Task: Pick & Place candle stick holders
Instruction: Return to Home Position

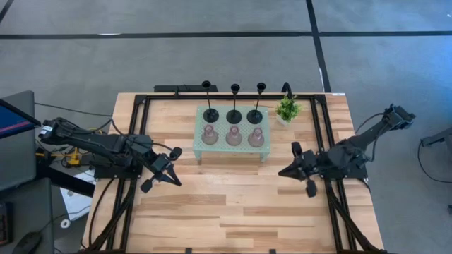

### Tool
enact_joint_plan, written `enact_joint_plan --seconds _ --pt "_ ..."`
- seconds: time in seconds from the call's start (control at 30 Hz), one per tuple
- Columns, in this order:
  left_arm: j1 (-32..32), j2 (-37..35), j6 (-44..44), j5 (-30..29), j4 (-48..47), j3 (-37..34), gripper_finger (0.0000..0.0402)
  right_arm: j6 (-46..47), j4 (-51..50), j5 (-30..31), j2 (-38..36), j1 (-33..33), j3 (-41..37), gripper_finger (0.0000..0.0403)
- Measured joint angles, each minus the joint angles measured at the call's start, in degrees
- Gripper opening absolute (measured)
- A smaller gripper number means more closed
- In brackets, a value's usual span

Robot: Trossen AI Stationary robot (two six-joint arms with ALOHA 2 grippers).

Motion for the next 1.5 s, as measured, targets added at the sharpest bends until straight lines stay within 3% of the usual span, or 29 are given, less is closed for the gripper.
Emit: enact_joint_plan --seconds 0.27,0.93,1.5 --pt "0.0 0.0 0.0 0.0 2.3 -0.8 0.0011 -4.3 7.4 -8.0 -10.6 0.0 -7.5 0.0000" --pt "0.0 0.0 0.0 0.0 2.3 -0.8 0.0011 -6.5 6.5 -4.6 -27.3 0.0 -15.3 0.0000" --pt "0.0 0.0 0.0 0.0 2.3 -0.8 0.0011 -9.7 0.9 -4.6 -36.8 0.0 -15.4 0.0000"
